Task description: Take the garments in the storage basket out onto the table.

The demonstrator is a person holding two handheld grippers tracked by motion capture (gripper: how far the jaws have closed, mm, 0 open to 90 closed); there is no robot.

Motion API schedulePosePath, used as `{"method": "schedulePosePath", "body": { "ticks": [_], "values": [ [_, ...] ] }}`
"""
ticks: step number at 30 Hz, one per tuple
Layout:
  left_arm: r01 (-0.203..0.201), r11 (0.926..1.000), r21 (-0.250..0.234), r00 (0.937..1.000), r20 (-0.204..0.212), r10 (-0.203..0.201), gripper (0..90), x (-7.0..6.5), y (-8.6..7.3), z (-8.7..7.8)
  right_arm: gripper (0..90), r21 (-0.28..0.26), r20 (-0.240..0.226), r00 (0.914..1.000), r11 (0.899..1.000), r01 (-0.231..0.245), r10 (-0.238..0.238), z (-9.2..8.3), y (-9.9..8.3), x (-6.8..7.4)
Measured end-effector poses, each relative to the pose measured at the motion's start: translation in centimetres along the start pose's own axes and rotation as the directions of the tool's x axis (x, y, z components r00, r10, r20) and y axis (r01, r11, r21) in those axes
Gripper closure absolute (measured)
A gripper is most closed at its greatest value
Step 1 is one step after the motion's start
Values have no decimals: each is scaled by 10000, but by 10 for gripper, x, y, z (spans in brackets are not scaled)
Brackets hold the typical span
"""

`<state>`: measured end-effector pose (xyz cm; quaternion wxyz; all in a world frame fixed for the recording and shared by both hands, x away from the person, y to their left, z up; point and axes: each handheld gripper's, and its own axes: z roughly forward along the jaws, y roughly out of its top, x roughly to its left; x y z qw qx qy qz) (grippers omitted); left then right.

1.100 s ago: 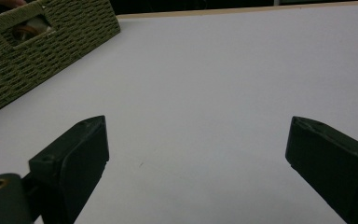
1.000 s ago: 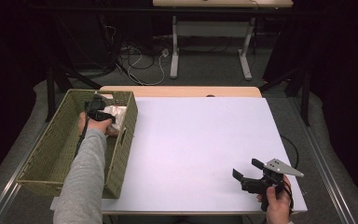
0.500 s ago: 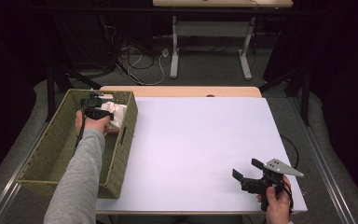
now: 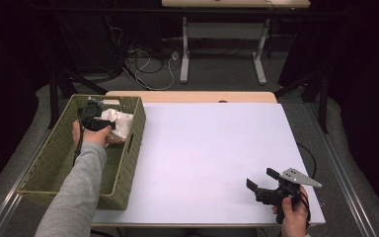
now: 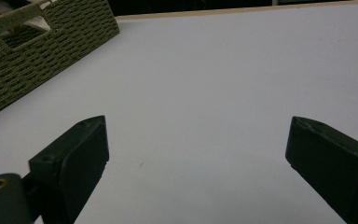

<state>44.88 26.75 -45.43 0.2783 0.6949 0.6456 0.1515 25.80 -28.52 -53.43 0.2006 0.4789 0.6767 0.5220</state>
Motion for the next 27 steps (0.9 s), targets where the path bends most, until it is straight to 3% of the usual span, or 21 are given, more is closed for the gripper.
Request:
{"method": "schedulePosePath", "body": {
  "ticks": [5,9,11,12,16,27],
  "values": [
    [115,9997,-200,9995,299,-109,721,3,-6,-13,57,25,-16,10000,10000,20,-20,1,0,-1],
    [-16,9991,-427,9992,388,33,720,2,-11,-24,57,61,26,10000,10000,21,-21,0,0,0],
    [-142,9985,-530,9992,365,162,720,2,-14,-30,56,-17,20,10000,10000,-27,27,1,-1,0],
    [-177,9983,-559,9993,328,196,720,2,-15,-32,56,139,4,9996,9995,-273,273,1,-1,1],
    [-352,9966,-742,9991,207,368,720,2,-20,-40,56,120,71,9999,9999,-95,94,1,-1,0],
    [-579,9892,-1348,9969,458,646,720,2,-31,-57,56,93,31,10000,9999,84,-84,1,-1,1]
  ]
}}
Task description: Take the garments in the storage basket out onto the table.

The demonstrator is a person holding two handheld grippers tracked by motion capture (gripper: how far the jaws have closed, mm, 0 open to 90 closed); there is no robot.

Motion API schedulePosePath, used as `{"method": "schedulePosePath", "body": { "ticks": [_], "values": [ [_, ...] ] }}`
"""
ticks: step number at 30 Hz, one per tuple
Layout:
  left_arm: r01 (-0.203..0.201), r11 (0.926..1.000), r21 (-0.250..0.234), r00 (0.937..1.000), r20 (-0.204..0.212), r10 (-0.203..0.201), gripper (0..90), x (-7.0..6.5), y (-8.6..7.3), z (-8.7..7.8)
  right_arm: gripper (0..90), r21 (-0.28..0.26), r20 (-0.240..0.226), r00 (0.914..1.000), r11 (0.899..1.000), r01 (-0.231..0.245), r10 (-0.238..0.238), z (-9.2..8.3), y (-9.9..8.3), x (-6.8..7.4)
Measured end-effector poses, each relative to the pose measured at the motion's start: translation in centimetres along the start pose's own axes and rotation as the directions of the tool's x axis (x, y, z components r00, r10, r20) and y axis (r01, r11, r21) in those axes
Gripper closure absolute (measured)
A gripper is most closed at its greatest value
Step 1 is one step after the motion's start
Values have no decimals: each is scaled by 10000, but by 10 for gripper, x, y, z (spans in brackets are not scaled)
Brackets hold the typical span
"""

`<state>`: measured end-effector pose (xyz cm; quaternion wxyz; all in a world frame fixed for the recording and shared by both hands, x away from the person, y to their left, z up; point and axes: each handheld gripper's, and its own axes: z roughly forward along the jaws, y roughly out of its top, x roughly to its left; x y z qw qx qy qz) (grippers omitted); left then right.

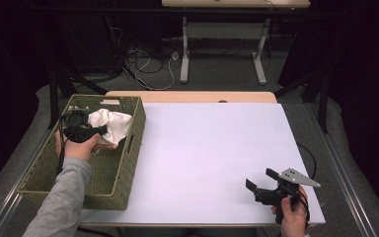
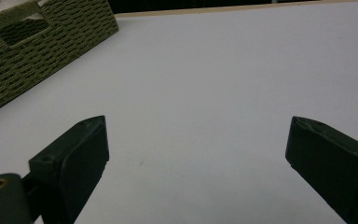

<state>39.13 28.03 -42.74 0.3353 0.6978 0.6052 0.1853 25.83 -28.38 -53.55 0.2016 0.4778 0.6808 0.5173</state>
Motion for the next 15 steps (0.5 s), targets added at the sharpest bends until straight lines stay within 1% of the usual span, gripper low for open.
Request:
{"method": "schedulePosePath", "body": {
  "ticks": [5,9,15],
  "values": [
    [-57,9996,-279,9999,96,60,720,-2,-7,-5,57,11,13,10000,10000,30,-30,0,0,0],
    [-121,9990,-428,9997,219,131,720,0,-15,-9,57,1,31,10000,10000,42,-42,0,0,0],
    [-51,9959,-904,9991,424,90,721,3,-26,-18,56,32,46,10000,10000,-8,8,0,0,0]
  ]
}}
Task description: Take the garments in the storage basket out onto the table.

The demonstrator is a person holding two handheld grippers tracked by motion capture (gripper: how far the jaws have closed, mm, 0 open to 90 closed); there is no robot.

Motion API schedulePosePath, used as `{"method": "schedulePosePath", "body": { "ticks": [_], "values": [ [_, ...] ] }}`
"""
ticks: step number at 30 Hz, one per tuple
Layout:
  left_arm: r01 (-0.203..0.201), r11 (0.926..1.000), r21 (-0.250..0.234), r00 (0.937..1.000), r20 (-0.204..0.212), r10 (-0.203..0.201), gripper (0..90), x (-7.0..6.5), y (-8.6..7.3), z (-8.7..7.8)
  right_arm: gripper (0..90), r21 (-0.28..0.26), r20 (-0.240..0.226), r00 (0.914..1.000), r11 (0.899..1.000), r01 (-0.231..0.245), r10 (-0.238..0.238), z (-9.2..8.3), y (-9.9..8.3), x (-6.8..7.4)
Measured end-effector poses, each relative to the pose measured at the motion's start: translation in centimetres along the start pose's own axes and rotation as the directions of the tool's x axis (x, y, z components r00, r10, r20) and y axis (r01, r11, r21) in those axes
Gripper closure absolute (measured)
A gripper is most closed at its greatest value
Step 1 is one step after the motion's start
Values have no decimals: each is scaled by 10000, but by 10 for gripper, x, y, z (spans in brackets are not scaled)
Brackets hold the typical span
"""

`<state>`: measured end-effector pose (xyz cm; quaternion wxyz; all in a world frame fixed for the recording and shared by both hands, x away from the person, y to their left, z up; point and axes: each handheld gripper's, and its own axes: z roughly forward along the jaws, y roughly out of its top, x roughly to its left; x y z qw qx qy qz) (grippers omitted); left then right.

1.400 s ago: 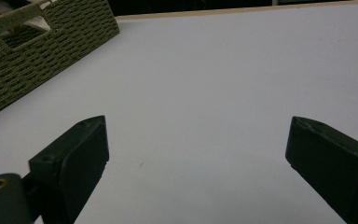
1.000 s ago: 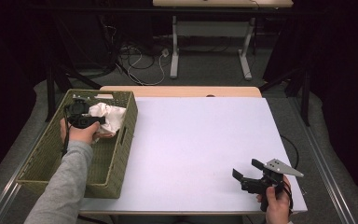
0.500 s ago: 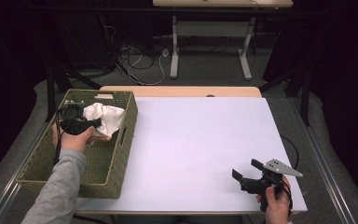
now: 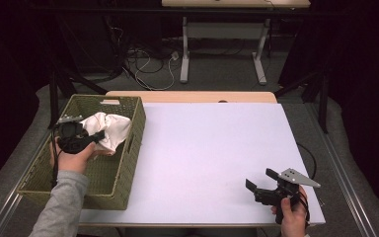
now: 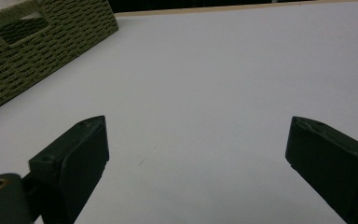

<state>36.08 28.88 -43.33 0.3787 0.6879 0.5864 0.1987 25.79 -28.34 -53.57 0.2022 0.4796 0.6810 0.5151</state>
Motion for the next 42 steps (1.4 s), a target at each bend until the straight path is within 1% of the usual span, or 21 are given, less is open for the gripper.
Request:
{"method": "schedulePosePath", "body": {
  "ticks": [1,3,5,7,9,10,12,16,17,20,25,26,29,31,32,33,37,38,40,42],
  "values": [
    [52,9999,-165,10000,22,-52,721,0,-2,-2,56,9,8,10000,10000,-8,8,0,0,0],
    [101,9996,-277,9999,107,-98,721,1,-5,-6,57,-4,-28,10000,10000,11,-11,0,0,1],
    [266,9984,-505,9995,193,-257,721,2,-8,-9,57,11,-6,10000,10000,51,-51,0,0,0],
    [541,9960,-706,9979,405,-513,721,3,-11,-13,57,-12,-7,10000,10000,42,-42,0,0,0],
    [682,9938,-877,9966,519,-638,721,3,-12,-17,56,-10,-18,10000,10000,44,-44,1,0,1],
    [671,9932,-948,9967,522,-623,721,3,-12,-17,57,-65,-20,10000,10000,43,-43,1,0,1],
    [607,9922,-1091,9972,502,-555,721,1,-12,-20,56,35,-33,10000,10000,70,-70,1,0,1],
    [481,9896,-1359,9978,525,-413,722,-2,-11,-27,57,0,-46,10000,10000,47,-47,1,0,1],
    [465,9894,-1374,9978,540,-394,722,-3,-11,-29,57,-67,-19,10000,10000,54,-54,2,0,1],
    [433,9884,-1458,9971,683,-336,722,-5,-12,-33,57,-12,-14,10000,10000,62,-62,1,0,1],
    [268,9895,-1417,9965,818,-153,722,-9,-13,-37,57,5,-36,9999,9999,103,-103,0,0,1],
    [286,9886,-1481,9963,844,-162,722,-10,-13,-37,56,-6,-49,9999,9999,108,-108,0,0,1],
    [293,9888,-1463,9941,1077,-135,722,-11,-15,-37,56,-17,-41,9999,10000,96,-96,0,0,0],
    [292,9900,-1383,9935,1128,-135,722,-13,-16,-37,56,-35,-76,9999,9999,106,-106,0,0,1],
    [315,9887,-1463,9934,1133,-149,722,-14,-16,-36,57,-79,-114,9999,9999,103,-104,0,0,1],
    [293,9891,-1442,9930,1172,-124,722,-14,-17,-35,57,-13,-55,9998,9999,169,-169,-1,1,1],
    [267,9903,-1362,9901,1399,-75,722,-19,-19,-34,56,-40,-82,9998,9999,168,-168,-2,1,1],
    [256,9902,-1374,9898,1423,-59,722,-21,-19,-34,56,-29,-91,9999,9999,97,-97,-2,1,1],
    [146,9909,-1336,9885,1509,57,722,-25,-20,-32,57,-72,-63,9998,9998,184,-185,-2,1,0],
    [5,9918,-1278,9865,1625,204,722,-29,-19,-32,57,-120,-77,9999,9998,151,-152,-2,2,0]
  ]
}}
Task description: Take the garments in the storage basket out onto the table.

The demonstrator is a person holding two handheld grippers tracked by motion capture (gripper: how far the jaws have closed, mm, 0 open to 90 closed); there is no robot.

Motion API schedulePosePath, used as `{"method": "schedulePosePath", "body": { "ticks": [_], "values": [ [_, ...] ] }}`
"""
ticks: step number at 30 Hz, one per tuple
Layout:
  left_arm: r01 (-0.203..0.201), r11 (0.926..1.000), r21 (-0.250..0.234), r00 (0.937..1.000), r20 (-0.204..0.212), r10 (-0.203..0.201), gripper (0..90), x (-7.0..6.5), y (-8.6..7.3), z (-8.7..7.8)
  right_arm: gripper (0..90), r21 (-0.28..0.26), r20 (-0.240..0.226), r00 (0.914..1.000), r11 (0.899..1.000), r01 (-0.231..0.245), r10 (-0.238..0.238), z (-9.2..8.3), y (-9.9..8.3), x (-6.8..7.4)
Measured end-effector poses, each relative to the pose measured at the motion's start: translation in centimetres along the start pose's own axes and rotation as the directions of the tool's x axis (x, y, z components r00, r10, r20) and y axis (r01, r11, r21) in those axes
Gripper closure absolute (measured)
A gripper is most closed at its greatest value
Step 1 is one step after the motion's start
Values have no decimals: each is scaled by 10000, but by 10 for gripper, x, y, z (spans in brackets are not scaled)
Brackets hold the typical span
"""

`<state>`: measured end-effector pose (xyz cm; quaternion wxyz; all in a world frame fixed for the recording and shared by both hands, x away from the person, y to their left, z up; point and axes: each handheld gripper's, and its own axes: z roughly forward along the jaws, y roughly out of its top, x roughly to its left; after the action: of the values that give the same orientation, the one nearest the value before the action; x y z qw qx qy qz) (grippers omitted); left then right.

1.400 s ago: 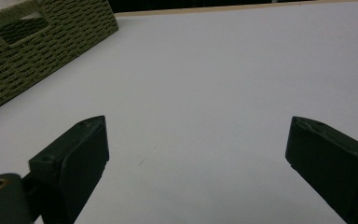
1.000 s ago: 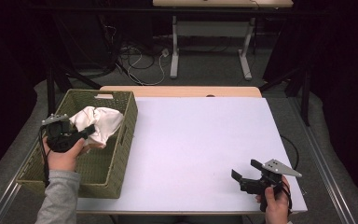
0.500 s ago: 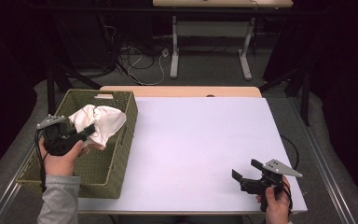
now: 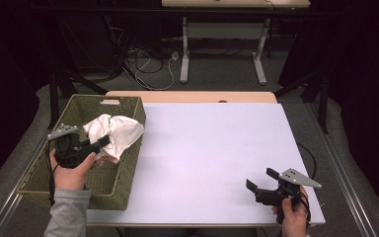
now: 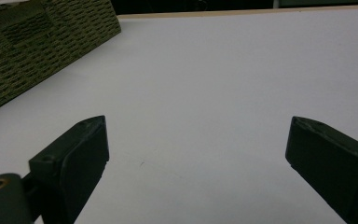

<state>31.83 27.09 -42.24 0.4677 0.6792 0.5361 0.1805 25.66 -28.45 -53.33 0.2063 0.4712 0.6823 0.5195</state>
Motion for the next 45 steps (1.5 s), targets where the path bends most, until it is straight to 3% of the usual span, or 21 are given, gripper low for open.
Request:
{"method": "schedulePosePath", "body": {
  "ticks": [9,15,24,30,41,45],
  "values": [
    [-390,9992,-53,9972,638,393,722,-20,-1,3,57,0,-13,10000,10000,31,-31,-1,0,0],
    [-601,9982,-35,9888,1366,600,722,-31,-3,6,56,0,-25,10000,10000,38,-38,-1,0,0],
    [-946,9954,-155,9806,1708,958,722,-48,-4,7,57,8,-45,10000,10000,18,-18,-1,0,0],
    [-1421,9898,-136,9677,2084,1418,722,-66,-7,10,56,-56,-64,10000,10000,-2,1,-1,0,1],
    [-1689,9856,4,9546,2489,1635,723,-89,-16,24,56,-53,-64,10000,10000,1,-1,-1,0,1],
    [-1929,9812,69,9458,2676,1840,722,-97,-19,28,56,-38,-63,10000,10000,62,-62,-1,1,0]
  ]
}}
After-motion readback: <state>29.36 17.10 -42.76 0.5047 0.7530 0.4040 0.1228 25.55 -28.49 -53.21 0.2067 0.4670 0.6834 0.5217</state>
